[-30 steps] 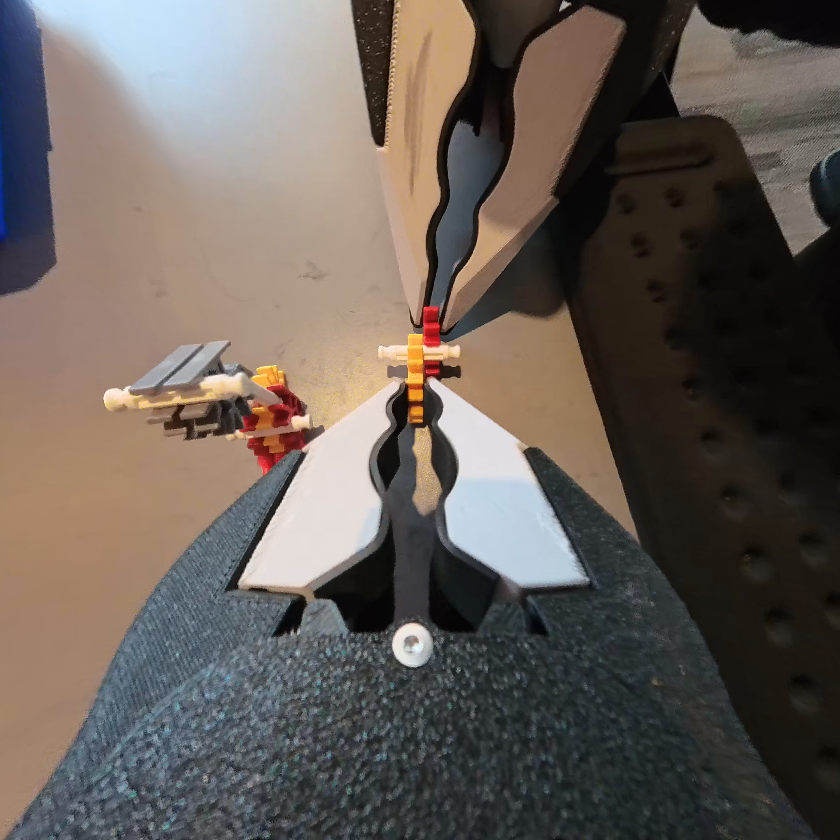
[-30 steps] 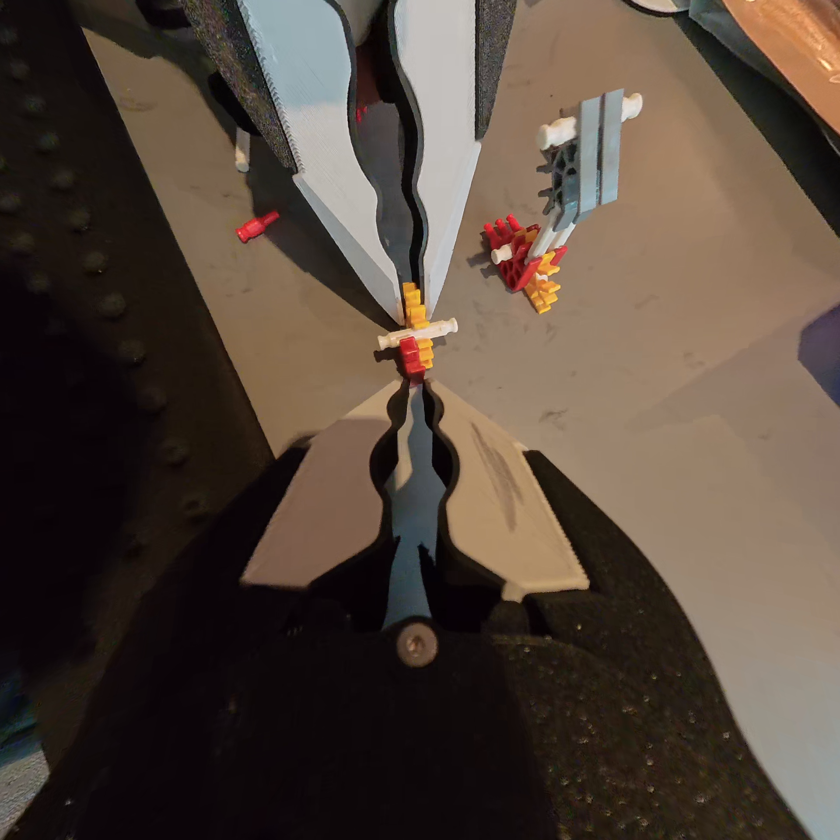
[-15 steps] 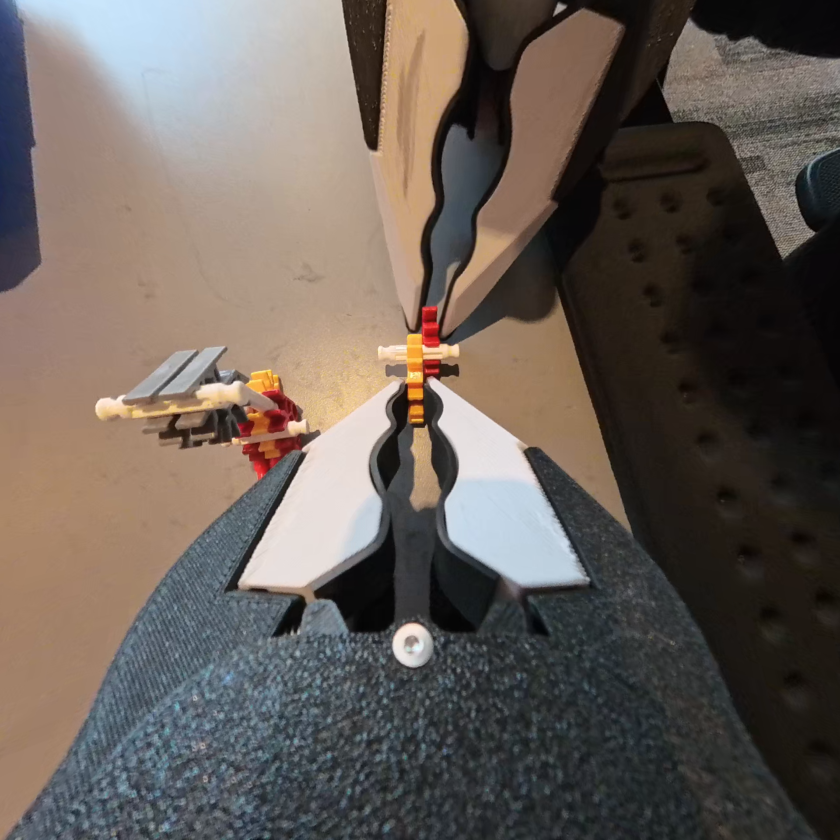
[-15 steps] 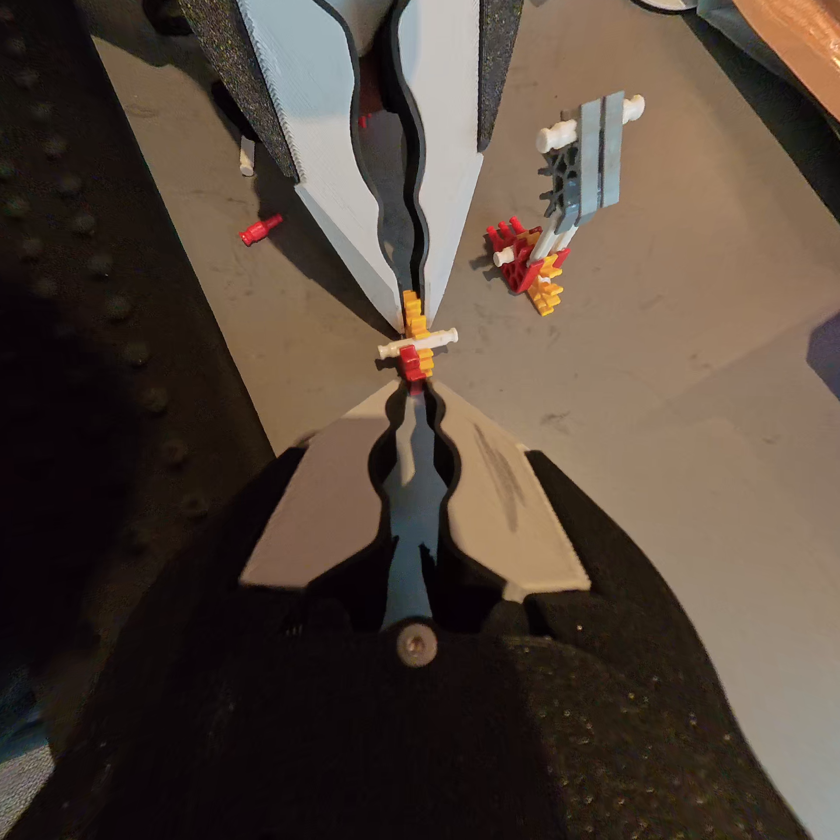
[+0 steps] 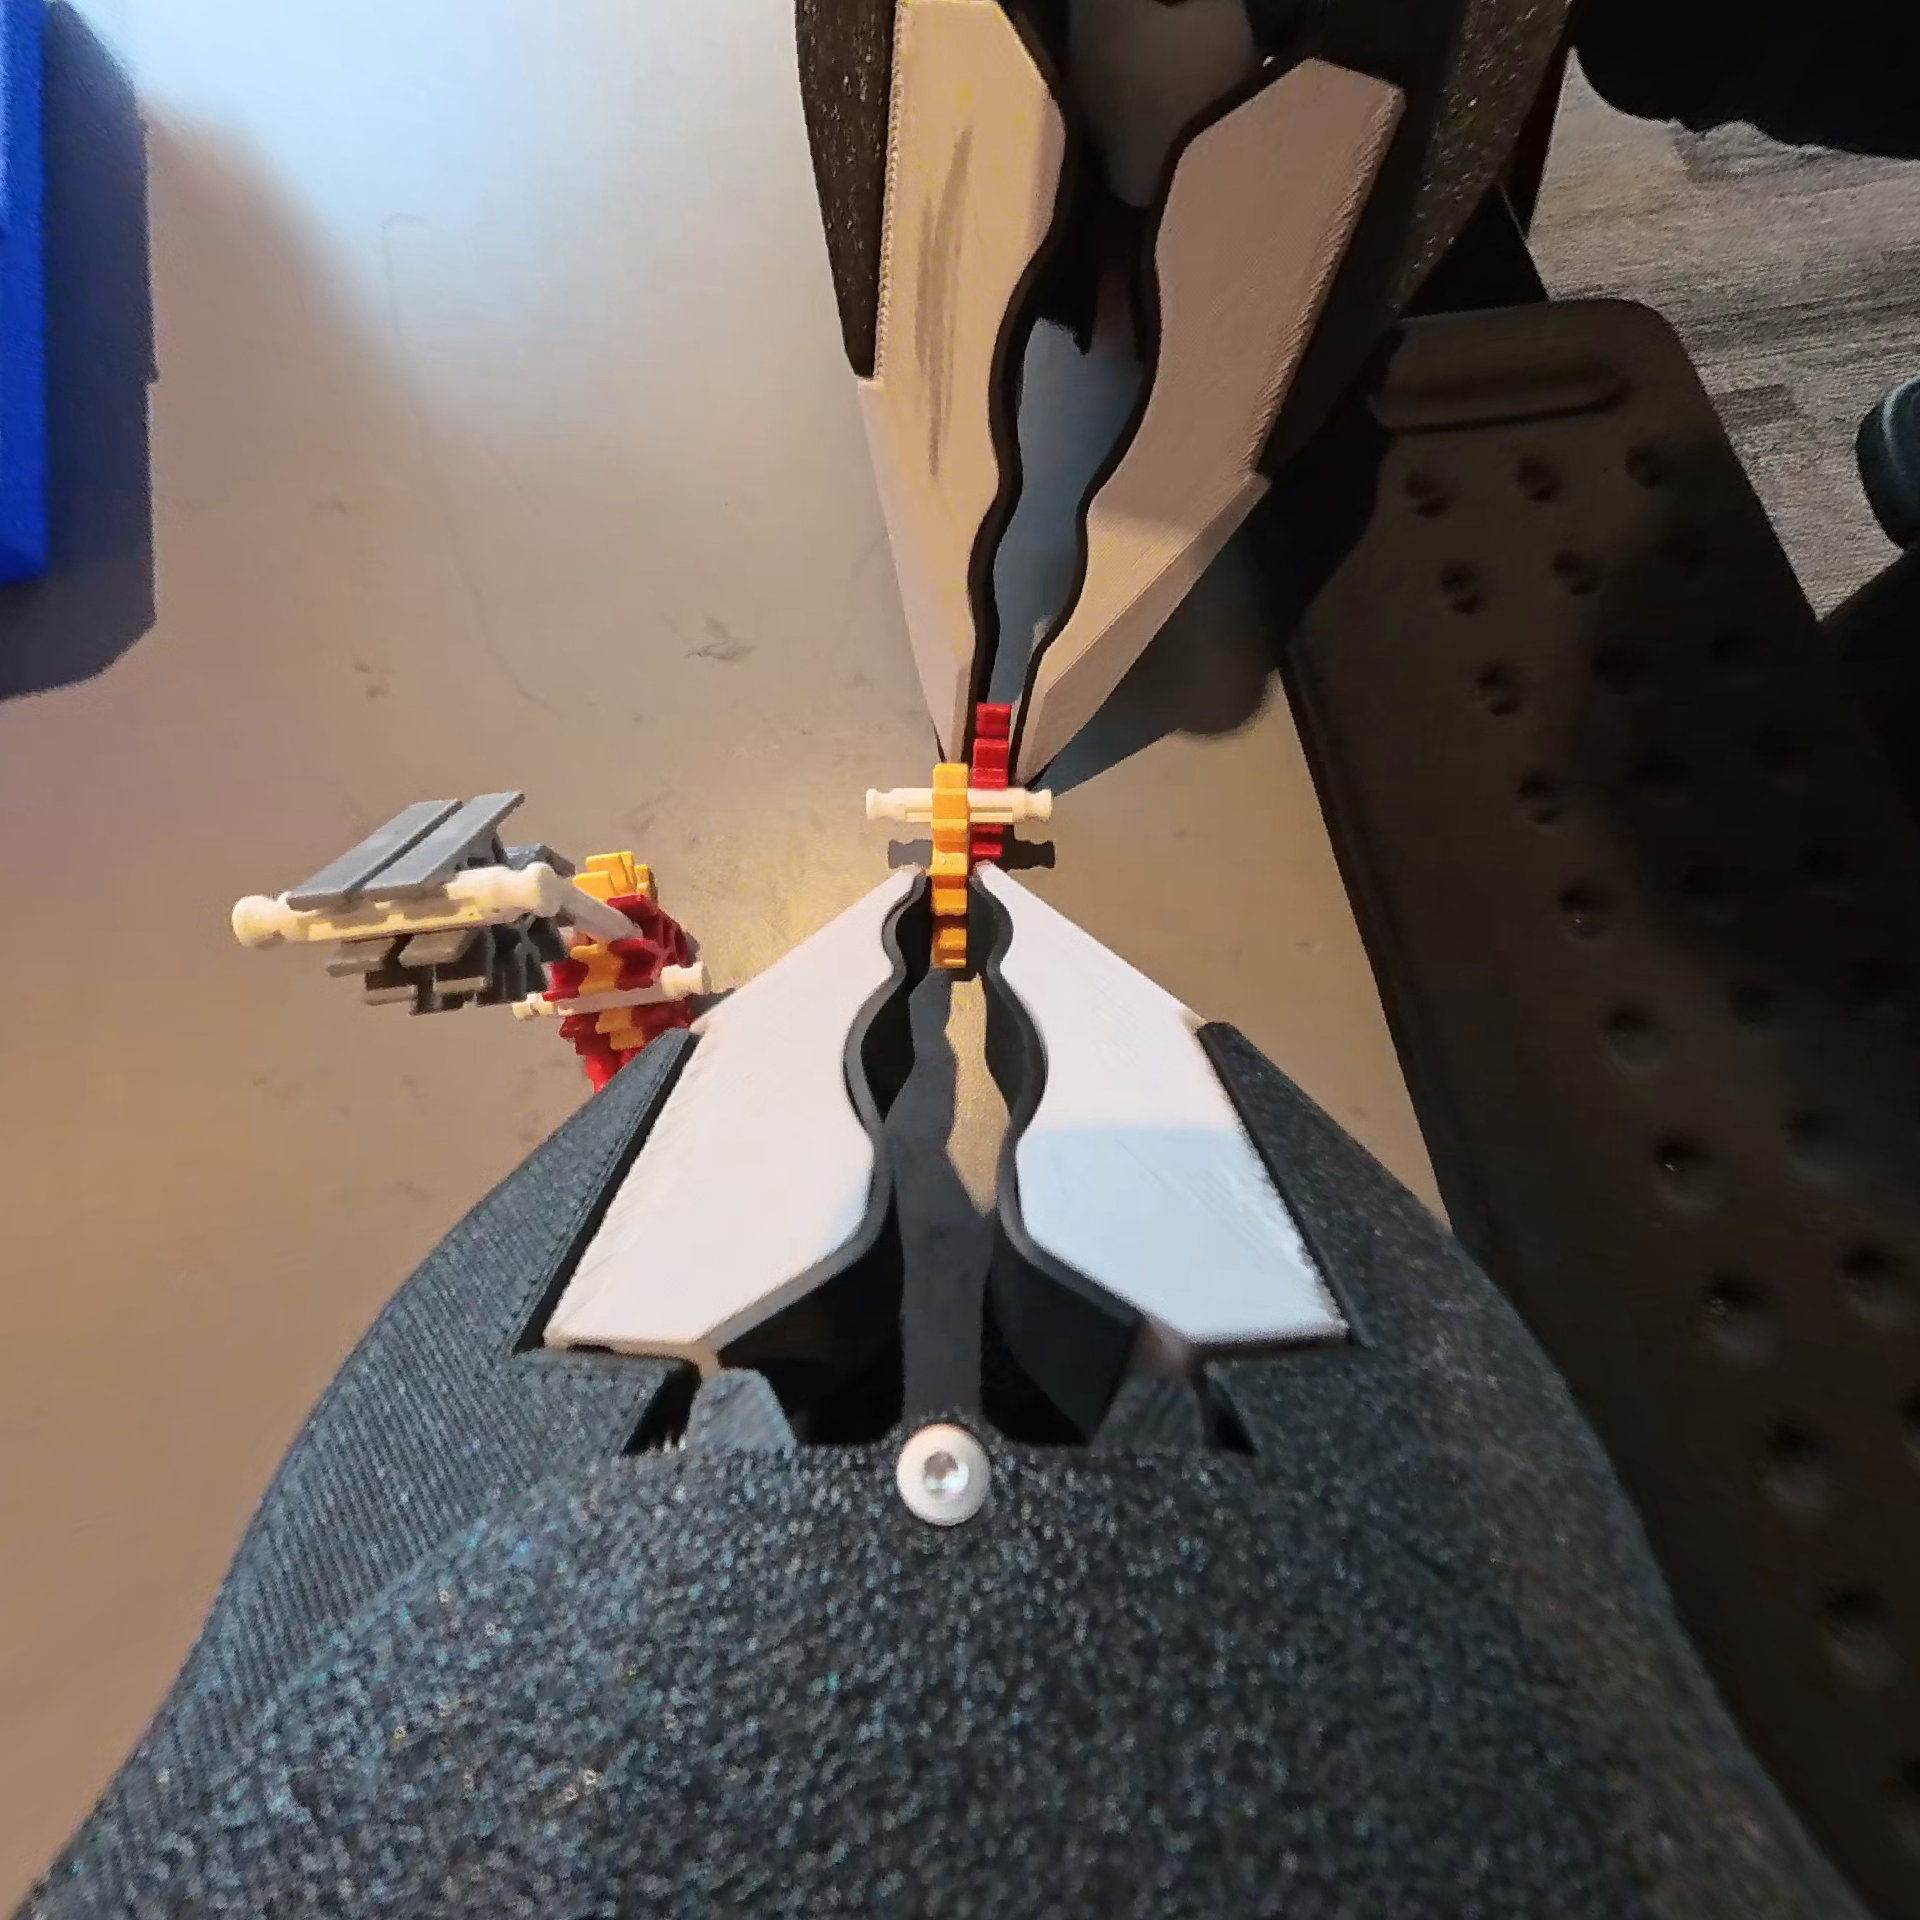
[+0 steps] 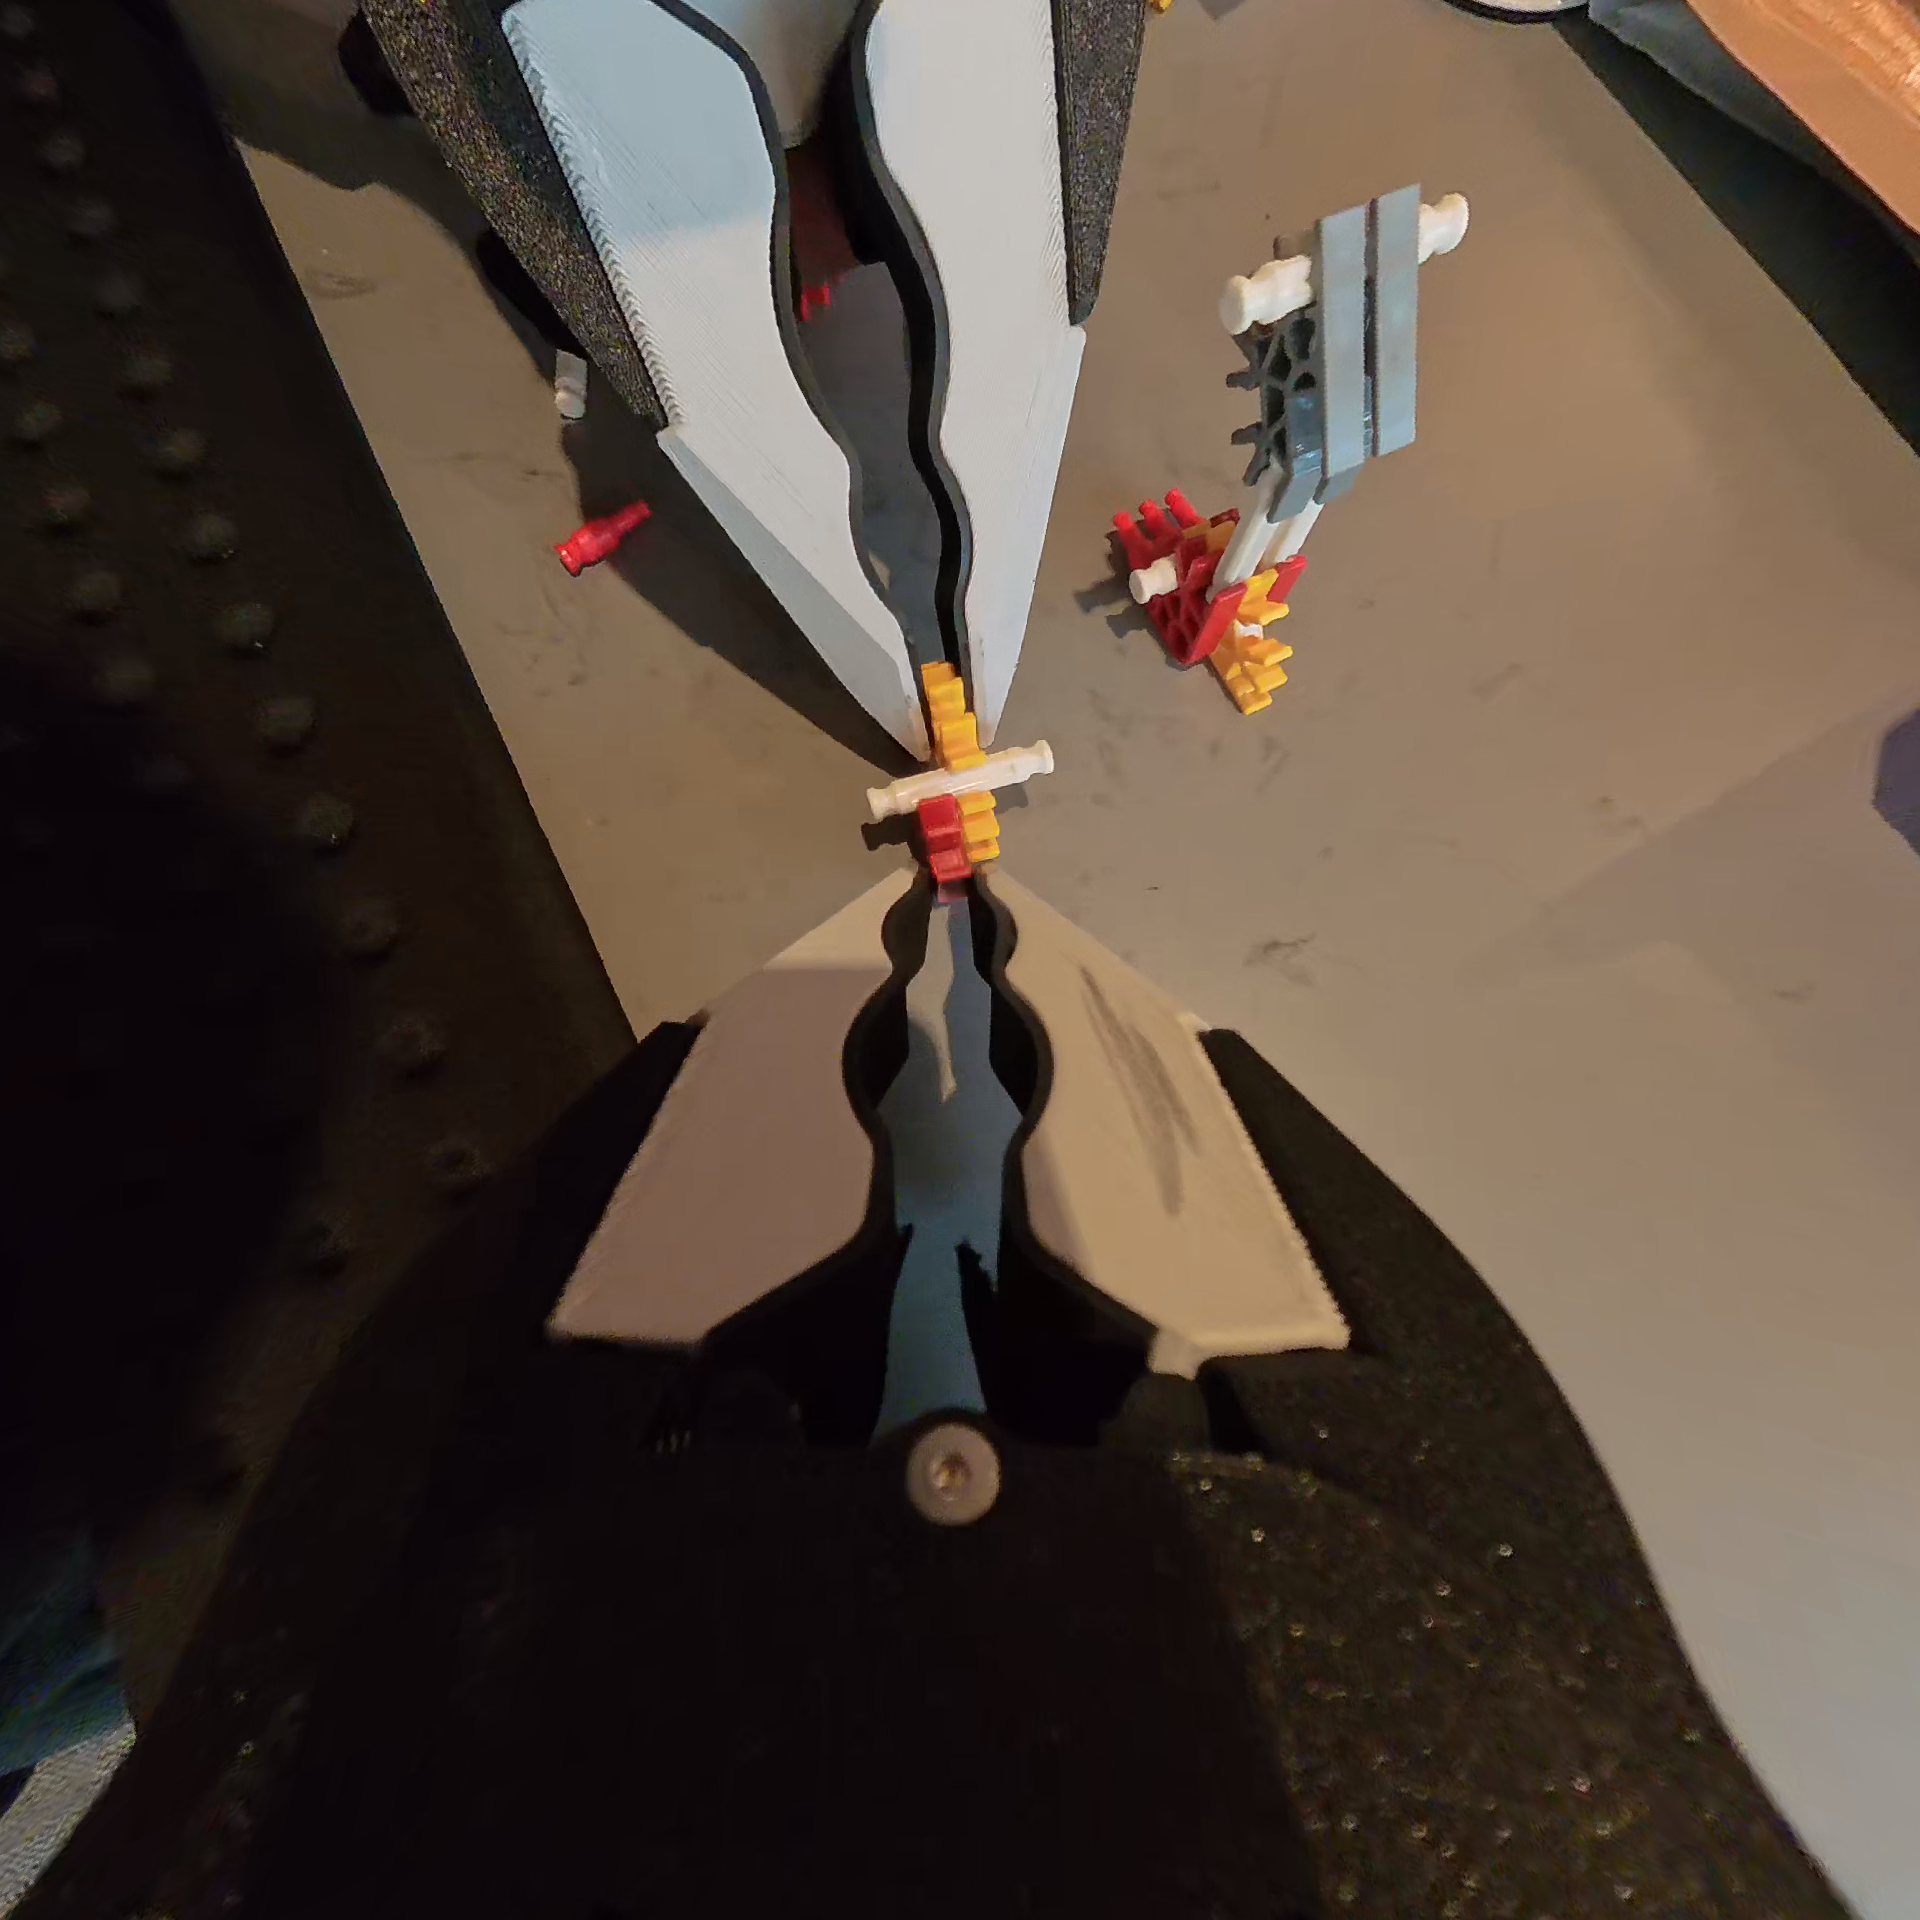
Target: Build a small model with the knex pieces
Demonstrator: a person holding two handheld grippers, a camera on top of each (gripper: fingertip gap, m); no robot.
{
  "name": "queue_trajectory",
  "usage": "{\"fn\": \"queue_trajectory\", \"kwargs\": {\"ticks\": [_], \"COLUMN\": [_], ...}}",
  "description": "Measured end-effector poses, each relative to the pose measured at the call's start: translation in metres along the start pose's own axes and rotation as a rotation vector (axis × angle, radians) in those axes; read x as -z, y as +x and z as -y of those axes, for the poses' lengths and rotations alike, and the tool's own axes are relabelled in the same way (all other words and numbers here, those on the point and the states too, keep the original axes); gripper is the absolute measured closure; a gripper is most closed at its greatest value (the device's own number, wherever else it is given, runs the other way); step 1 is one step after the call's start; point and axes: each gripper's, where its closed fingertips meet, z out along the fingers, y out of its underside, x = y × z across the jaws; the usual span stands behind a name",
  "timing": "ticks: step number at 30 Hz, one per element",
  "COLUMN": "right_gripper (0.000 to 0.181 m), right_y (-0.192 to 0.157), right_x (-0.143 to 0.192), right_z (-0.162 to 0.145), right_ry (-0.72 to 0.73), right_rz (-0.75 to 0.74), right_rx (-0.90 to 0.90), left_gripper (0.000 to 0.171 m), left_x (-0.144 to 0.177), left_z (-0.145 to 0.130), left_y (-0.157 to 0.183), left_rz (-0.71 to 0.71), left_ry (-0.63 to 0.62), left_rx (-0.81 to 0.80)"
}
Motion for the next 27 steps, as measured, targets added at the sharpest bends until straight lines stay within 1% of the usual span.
{"fn": "queue_trajectory", "kwargs": {"ticks": [5,13,22,27], "right_gripper": [0.175,0.175,0.175,0.175], "right_y": [0.0008,0.0003,-0.0007,-0.0011], "right_x": [-0.0003,-0.0003,-0.0003,-0.0004], "right_z": [-0.0006,-0.0010,-0.0010,-0.0009], "right_ry": [-0.002,-0.007,-0.008,-0.008], "right_rz": [0.001,0.011,0.035,0.035], "right_rx": [-0.011,-0.012,-0.023,-0.023], "left_gripper": [0.166,0.166,0.165,0.164], "left_x": [0.0002,0.0002,-0.0031,-0.0033], "left_z": [0.0048,0.0057,0.0021,0.0018], "left_y": [-0.0012,-0.0005,0.0008,0.0018], "left_rz": [0.007,-0.003,-0.001,-0.003], "left_ry": [0.025,0.026,-0.007,-0.005], "left_rx": [-0.001,-0.018,-0.097,-0.095]}}
